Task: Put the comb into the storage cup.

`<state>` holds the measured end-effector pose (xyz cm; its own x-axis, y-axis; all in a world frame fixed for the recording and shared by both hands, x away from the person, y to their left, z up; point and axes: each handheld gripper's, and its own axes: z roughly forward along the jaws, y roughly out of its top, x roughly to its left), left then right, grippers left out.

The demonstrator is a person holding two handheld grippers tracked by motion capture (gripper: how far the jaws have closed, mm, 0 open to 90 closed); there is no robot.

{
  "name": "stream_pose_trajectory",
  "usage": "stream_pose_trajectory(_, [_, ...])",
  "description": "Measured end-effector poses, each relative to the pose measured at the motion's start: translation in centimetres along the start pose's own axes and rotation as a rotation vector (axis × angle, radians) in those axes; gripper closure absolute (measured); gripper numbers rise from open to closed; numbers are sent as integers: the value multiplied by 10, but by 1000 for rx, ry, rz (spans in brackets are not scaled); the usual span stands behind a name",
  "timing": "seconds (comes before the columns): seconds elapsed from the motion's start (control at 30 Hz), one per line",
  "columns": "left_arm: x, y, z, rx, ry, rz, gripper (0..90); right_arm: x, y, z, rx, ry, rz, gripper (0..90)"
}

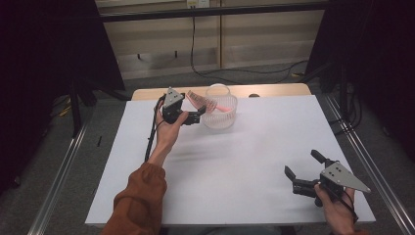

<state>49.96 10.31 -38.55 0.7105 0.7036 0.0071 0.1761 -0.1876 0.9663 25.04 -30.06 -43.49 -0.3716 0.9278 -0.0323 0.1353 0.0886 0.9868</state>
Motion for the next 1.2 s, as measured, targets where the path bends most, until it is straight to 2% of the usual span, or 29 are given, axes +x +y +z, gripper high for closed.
stream_pose_trajectory(0.07, [0, -1, -3, -10, 11, 9, 29, 0, 0, 0, 2, -2, 2, 0])
stream_pose_trajectory(0.17, [2, -3, -7, -31, 35, 1, 28, 0, 0, 0, 0, -1, 3, 0])
stream_pose_trajectory(0.27, [3, -3, -13, -47, 26, -7, 27, 0, 0, 0, 2, -5, 1, 0])
stream_pose_trajectory(0.33, [2, -2, -17, -55, 35, 6, 23, 0, 0, 0, 1, -4, 1, 0])
stream_pose_trajectory(0.4, [1, -2, -20, -57, 27, 3, 23, 0, 0, 0, 0, -5, 2, 0])
stream_pose_trajectory(0.5, [0, -1, -26, -65, 25, -9, 23, 0, 0, 0, 0, -5, 2, 0])
stream_pose_trajectory(0.6, [-2, -3, -32, -82, 20, -40, 23, -1, 0, 0, 0, -6, 0, 0])
stream_pose_trajectory(0.67, [-1, -4, -37, -86, 11, -27, 18, -1, 0, 0, 2, -5, 1, 0])
stream_pose_trajectory(0.83, [-2, -7, -45, -101, 15, -40, 11, -3, -1, 0, -2, -9, 5, 0])
stream_pose_trajectory(0.97, [-4, -8, -49, -114, 6, -26, 19, -3, -1, 0, -1, -10, 7, 0])
stream_pose_trajectory(1.03, [-4, -8, -51, -111, 15, -20, 21, -2, -1, 1, -2, -12, 8, 0])
stream_pose_trajectory(1.1, [-5, -8, -53, -110, 10, -32, 21, -2, -1, 0, -1, -11, 5, 0])
stream_pose_trajectory(1.13, [-6, -8, -55, -115, 13, -56, 21, -2, -1, 0, -2, -11, 5, 0])
stream_pose_trajectory(1.2, [-6, -9, -58, -122, 15, -56, 21, -3, -1, 0, 0, -14, 6, 0])
